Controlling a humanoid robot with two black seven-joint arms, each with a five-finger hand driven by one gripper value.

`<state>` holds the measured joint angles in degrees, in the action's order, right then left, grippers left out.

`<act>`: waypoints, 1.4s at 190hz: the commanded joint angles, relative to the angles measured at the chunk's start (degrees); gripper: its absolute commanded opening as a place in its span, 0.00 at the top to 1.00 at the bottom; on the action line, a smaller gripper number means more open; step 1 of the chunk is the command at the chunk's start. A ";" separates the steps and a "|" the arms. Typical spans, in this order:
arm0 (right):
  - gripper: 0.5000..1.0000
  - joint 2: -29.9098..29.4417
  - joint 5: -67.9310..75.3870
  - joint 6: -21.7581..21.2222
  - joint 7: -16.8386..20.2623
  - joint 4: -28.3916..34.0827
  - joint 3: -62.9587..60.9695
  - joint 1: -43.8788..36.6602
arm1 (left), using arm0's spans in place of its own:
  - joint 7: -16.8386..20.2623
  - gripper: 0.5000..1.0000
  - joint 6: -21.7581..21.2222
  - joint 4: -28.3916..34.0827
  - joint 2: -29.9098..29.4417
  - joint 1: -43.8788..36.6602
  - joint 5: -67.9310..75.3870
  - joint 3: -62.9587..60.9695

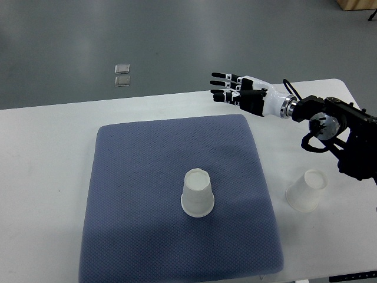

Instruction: Stack paper cups

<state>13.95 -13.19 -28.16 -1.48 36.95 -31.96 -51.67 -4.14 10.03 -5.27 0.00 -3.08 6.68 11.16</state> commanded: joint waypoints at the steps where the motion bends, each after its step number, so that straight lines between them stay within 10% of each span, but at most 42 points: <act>1: 0.12 0.12 0.00 -0.14 -0.01 0.05 0.06 -0.28 | 0.01 0.00 0.08 0.00 0.00 0.00 0.09 -0.09; 219: 0.12 8.99 -6.41 -6.29 0.16 0.31 0.67 -5.46 | 0.01 0.00 -0.01 0.09 0.00 0.00 0.00 0.09; 266: 0.12 19.28 -18.37 -6.84 -0.01 12.00 0.94 -4.93 | 0.01 0.00 -0.01 0.09 0.00 0.00 0.00 0.09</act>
<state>29.97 -25.88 -34.97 -1.48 43.56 -31.08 -57.19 -4.14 10.01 -5.19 0.00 -3.09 6.67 11.18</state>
